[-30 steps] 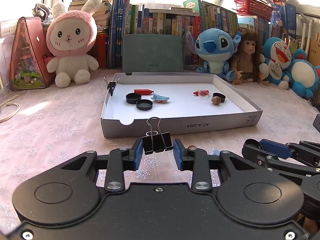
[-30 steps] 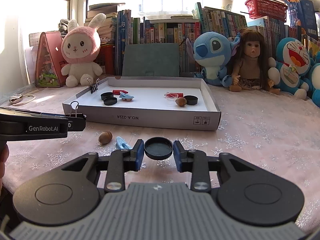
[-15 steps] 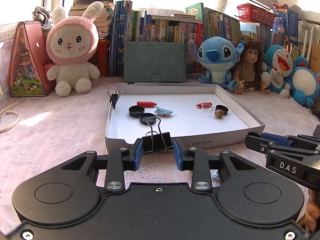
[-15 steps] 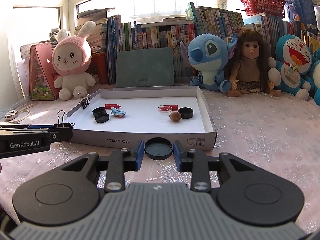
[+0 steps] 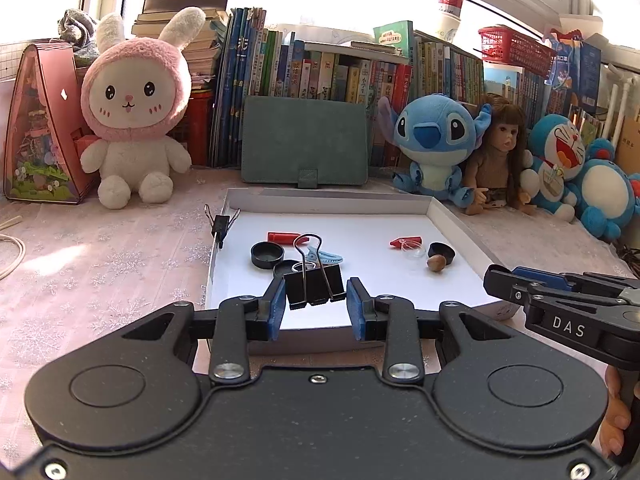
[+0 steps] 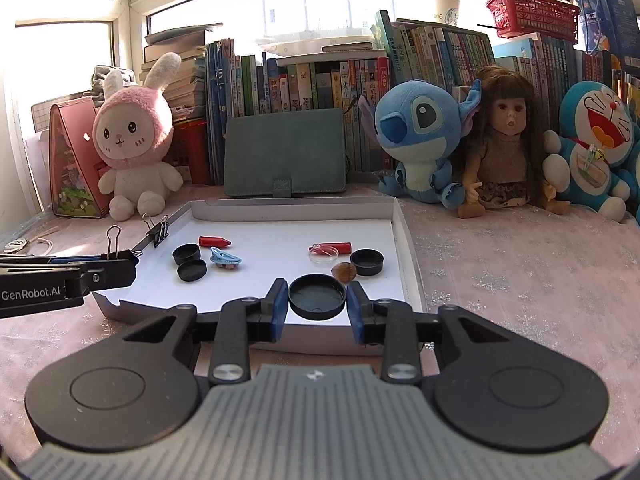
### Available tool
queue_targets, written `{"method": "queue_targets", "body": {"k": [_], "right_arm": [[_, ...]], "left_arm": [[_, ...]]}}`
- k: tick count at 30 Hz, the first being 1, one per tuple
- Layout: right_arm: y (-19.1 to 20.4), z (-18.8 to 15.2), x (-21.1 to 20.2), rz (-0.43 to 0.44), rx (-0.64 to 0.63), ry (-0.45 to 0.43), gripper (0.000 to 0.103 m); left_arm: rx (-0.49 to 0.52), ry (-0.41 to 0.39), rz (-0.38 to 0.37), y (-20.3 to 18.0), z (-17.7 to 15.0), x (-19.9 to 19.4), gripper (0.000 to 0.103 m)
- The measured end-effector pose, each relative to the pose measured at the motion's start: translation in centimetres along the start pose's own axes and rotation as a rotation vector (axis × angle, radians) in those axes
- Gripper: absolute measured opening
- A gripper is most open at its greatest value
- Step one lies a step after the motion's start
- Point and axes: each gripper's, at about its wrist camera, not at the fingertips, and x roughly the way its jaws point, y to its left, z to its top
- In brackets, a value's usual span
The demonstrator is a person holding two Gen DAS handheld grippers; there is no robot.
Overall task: Organize rigid objects
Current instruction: 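Lift and carry the binder clip with the left gripper while the right gripper carries the lid over the tray, then open the left gripper to drop the clip while the right gripper releases the lid into the tray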
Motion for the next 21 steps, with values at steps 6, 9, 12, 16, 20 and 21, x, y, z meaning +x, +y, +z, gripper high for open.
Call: {"method": "queue_targets", "body": {"k": [6,9,12,16,20,21], "right_arm": [[-0.5,1.2,1.2,-0.003,0.003,0.008,0.037],[-1.0,1.9,1.9,-0.004,0.004,0.015,0.037],[-1.6,3.1,2.9,-0.002,0.009,0.031,0.037],[-2.3,4.9,4.4,-0.009,0.014,0.057,0.037],[-2.7,7.0,7.2,-0.004,0.002,0.103,0.037],[-2.8,7.5,8.2,-0.006,-0.004,0.12,0.037]], "left_arm": [[-0.01,0.024,-0.006,0.5,1.1,1.5,0.031],[-0.038,0.051,-0.032,1.2,2.3,2.7,0.031],[-0.052,0.077,-0.043,1.7,3.7,4.1,0.031],[-0.038,0.105,-0.033,2.0,5.4,5.8,0.031],[-0.031,0.168,-0.073,2.0,8.2,9.0,0.031],[-0.034,0.177,-0.068,2.0,8.9,9.8,0.031]]}}
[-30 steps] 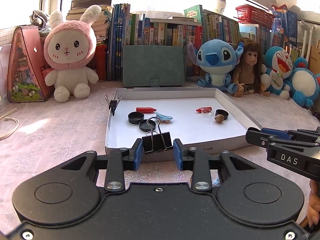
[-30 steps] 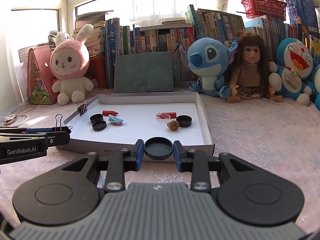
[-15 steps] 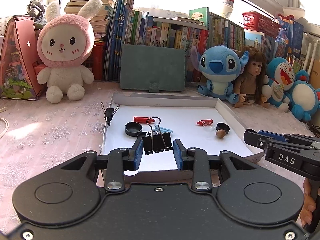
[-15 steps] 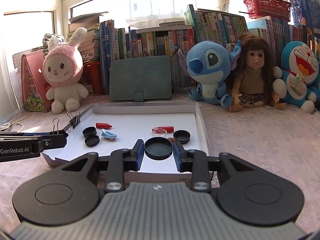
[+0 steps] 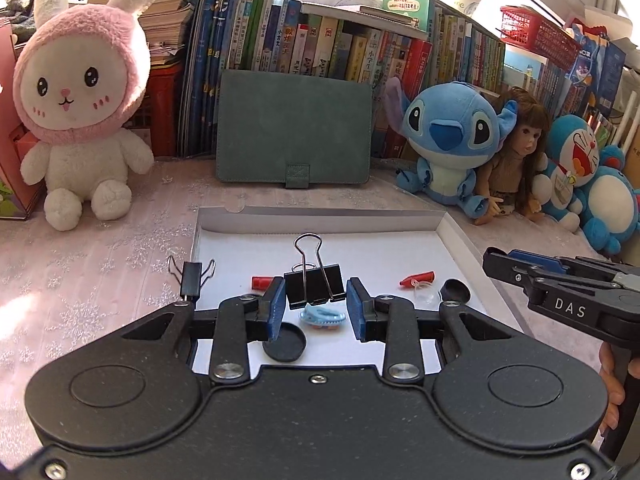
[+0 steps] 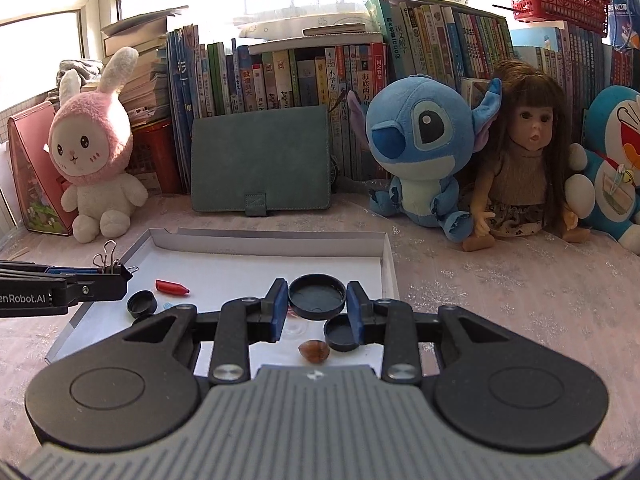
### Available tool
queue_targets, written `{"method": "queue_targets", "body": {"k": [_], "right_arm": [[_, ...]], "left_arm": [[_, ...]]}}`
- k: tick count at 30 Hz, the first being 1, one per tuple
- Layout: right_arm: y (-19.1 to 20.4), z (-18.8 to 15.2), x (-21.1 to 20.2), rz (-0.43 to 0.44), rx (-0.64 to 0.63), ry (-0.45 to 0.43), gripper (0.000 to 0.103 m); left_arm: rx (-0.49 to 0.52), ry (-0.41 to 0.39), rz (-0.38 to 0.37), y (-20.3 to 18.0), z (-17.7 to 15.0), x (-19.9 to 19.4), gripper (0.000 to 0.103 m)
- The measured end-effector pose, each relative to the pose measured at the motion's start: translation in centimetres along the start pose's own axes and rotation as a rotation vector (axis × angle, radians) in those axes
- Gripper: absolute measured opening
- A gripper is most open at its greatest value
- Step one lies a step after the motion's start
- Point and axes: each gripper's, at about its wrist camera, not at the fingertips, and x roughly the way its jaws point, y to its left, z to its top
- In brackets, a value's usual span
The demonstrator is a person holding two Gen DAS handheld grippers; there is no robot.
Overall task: Organize rigid objects
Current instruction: 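Open the left gripper to drop the clip while the right gripper releases the lid into the tray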
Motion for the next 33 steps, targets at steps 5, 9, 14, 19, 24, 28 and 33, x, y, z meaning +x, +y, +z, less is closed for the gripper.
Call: {"method": "queue_targets", "body": {"k": [5,9,14,19,24,28,33], "right_arm": [[-0.4,2.6,4.8,0.01,0.05,0.095,0.037],[-0.1,2.8,7.3,-0.021,0.039,0.134,0.037],[0.1,2.5,9.0,-0.028,0.023,0.163,0.037],[0.0,2.2,10.1,-0.034,0.025,0.188,0.037],[0.2,1.7,10.7,-0.023,0.018,0.215,0.037],[0.4,1.3,11.2,-0.021,0.005,0.234,0.037],[0.4,0.9,11.4,-0.02,0.002,0.241,0.038]], "left_arm": [[-0.015,0.048,0.059,0.0,3.3,4.5,0.027],[-0.024,0.066,0.085,0.2,3.4,6.7,0.021],[-0.022,0.09,0.1,0.6,2.6,8.4,0.02],[-0.009,0.114,0.115,0.8,1.8,9.1,0.02],[-0.009,0.128,0.113,0.8,1.3,9.4,0.02],[0.002,0.13,0.119,0.5,1.0,9.5,0.02],[0.009,0.133,0.128,0.3,0.7,9.7,0.021]]}}
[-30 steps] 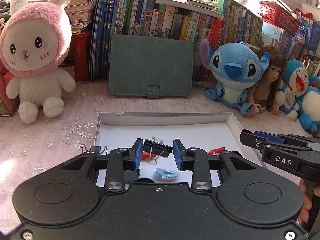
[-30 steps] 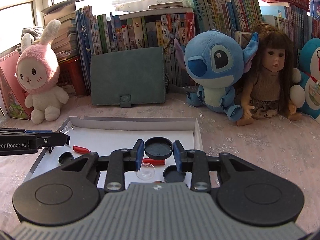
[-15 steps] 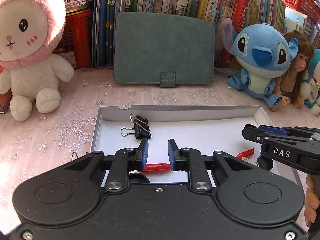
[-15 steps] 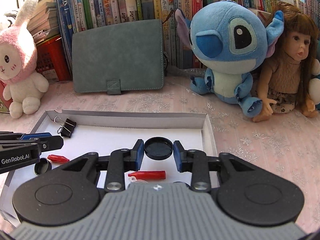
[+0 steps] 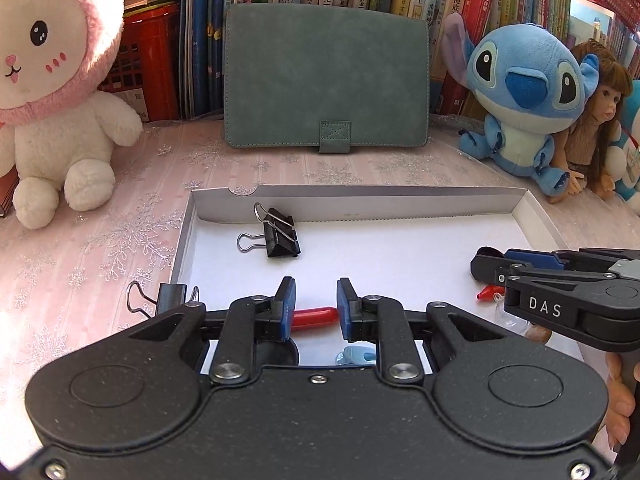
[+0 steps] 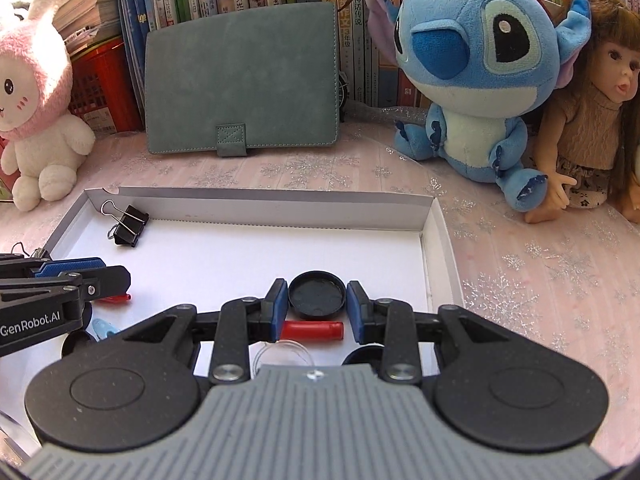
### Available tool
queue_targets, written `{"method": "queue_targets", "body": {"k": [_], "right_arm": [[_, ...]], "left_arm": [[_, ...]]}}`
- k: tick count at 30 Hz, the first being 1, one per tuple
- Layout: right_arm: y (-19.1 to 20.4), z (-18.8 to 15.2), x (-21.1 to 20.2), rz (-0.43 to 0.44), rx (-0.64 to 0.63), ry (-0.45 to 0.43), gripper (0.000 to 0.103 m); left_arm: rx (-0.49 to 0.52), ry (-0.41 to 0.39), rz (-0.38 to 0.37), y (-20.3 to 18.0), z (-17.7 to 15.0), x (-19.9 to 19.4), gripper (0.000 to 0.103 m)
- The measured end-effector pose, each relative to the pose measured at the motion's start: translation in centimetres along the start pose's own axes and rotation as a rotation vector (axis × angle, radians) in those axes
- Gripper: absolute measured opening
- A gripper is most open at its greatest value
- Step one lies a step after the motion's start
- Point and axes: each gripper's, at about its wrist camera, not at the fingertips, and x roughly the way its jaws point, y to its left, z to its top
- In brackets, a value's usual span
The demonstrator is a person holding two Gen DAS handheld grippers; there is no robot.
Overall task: Organize rigid objects
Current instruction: 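Open the left gripper to drop the clip while the right gripper releases the lid into the tray, then move the left gripper to the brown nut while the right gripper approaches the blue hair clip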
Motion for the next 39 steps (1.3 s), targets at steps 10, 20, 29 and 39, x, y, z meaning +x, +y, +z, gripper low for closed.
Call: {"method": "queue_targets", "body": {"k": [10,20,29,39], "right_arm": [[-0.1,-0.5,-2.6,0.023,-0.001,-0.07,0.061],[1.0,-3.5,-8.6,0.072,-0.11,-0.196,0.079],[0.7,-7.5,-13.6,0.11,-0.145,-0.296,0.086],[0.6,-11.8,-16.3,0.122,-0.172,-0.342,0.089]], "left_arm": [[0.065,-0.072,0.022,-0.8,-0.6,-2.4,0.048],[0.097,-0.154,-0.041,-1.1,-2.9,-8.1,0.069],[0.125,-0.199,-0.117,-1.0,-7.0,-12.9,0.077],[0.128,-0.154,-0.183,-1.0,-12.1,-14.6,0.077]]}}
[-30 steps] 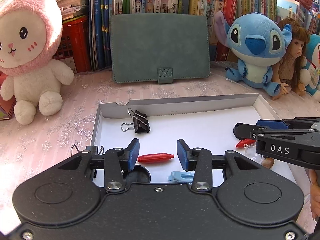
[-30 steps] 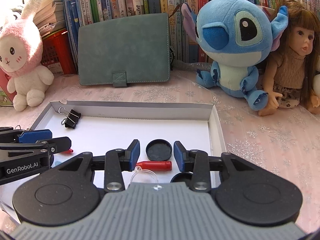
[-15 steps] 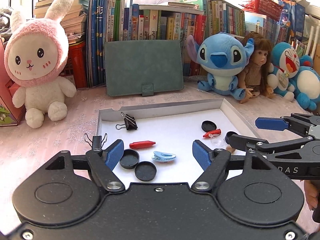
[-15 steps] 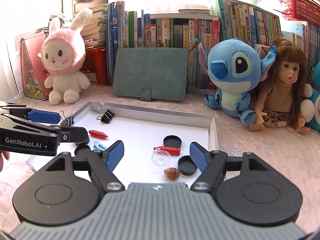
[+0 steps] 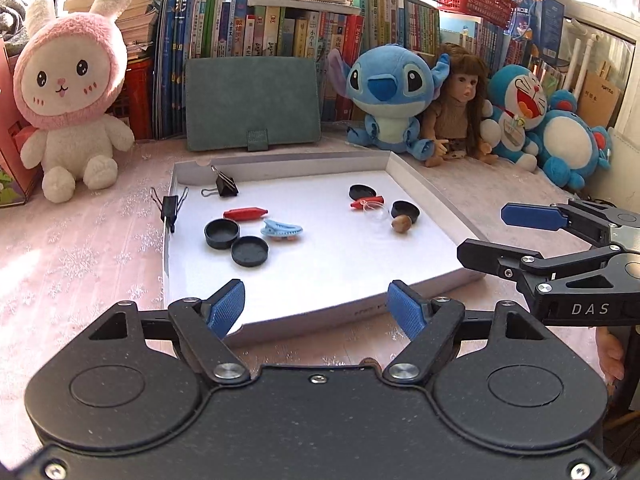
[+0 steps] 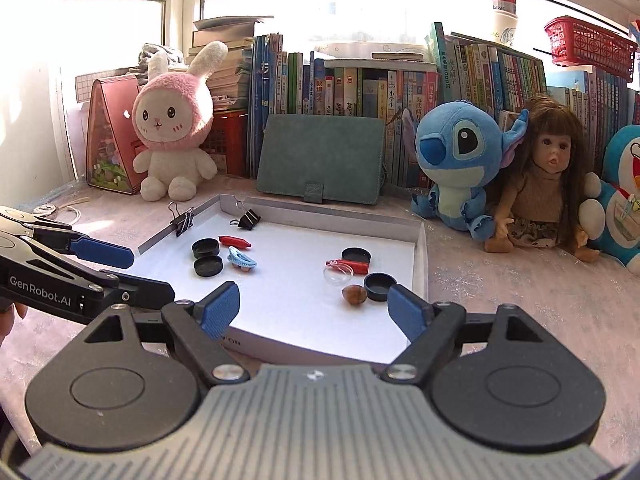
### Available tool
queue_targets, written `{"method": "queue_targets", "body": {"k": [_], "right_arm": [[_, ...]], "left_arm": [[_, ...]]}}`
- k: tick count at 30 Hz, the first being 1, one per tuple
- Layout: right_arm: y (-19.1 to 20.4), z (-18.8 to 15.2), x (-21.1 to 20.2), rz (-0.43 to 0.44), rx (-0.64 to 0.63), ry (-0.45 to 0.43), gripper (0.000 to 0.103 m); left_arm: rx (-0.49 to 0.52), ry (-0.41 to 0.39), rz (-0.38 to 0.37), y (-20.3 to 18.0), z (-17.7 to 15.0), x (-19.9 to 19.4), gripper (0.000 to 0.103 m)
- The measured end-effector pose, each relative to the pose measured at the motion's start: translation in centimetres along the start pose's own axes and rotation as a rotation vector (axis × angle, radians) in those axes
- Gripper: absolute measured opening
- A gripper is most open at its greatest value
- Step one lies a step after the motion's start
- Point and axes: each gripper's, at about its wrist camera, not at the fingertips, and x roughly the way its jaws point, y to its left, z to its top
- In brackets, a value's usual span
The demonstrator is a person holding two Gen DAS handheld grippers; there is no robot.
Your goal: Organize rigid objects
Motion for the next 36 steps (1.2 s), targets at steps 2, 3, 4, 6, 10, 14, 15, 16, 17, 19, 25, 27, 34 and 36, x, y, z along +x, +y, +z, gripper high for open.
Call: {"method": "queue_targets", "body": {"k": [2,3,4,6,10,14,15,16,17,19,25,27,34,36], "right_arm": [[0.2,-0.8,-0.5,-0.001,-0.002,-0.003,0.089],[0.4,-1.3,-0.8,-0.001,-0.003,-0.001,0.089],[0.5,-1.7,-0.9,0.0,-0.006,0.001,0.089],[0.8,-2.5,-1.2,-0.006,-0.017,0.005,0.09],[1.2,-4.0,-1.6,-0.015,-0.026,0.015,0.09],[1.3,-5.0,-1.8,-0.013,-0.017,0.031,0.09],[1.4,-5.2,-1.9,-0.014,-0.015,0.034,0.09],[1.4,-5.4,-2.0,-0.015,-0.013,0.036,0.09],[1.4,-5.6,-2.2,-0.016,-0.011,0.039,0.09],[1.5,-6.0,-2.4,-0.01,-0.013,0.046,0.09],[2.5,-6.8,-2.7,0.005,-0.052,0.065,0.09],[3.1,-6.9,-2.4,0.009,-0.076,0.069,0.09],[5.2,-7.4,-1.2,-0.041,-0.181,0.082,0.09],[5.2,-7.3,-1.1,-0.067,-0.192,0.084,0.09]], "left_arm": [[-0.009,0.011,-0.008,-0.1,-1.0,0.0,0.076],[-0.013,0.02,-0.016,-0.1,-1.5,0.0,0.074],[-0.019,0.03,-0.025,-0.2,-1.9,0.1,0.071],[-0.033,0.06,-0.052,-0.3,-2.7,0.2,0.063],[-0.04,0.102,-0.101,-0.7,-3.8,0.5,0.046],[-0.027,0.105,-0.095,-1.4,-4.1,1.1,0.038],[-0.029,0.107,-0.094,-1.5,-4.1,1.3,0.034],[-0.032,0.111,-0.093,-1.6,-4.2,1.5,0.032],[-0.039,0.114,-0.096,-1.7,-4.2,1.7,0.031],[-0.047,0.119,-0.1,-1.8,-4.4,2.0,0.023],[-0.052,0.104,-0.06,-1.9,-4.7,1.9,0.015],[-0.056,0.1,-0.049,-1.7,-4.9,1.6,0.015],[-0.033,0.084,-0.005,-1.0,-5.6,0.7,0.016],[-0.029,0.078,0.0,-0.7,-5.9,0.3,0.017]]}}
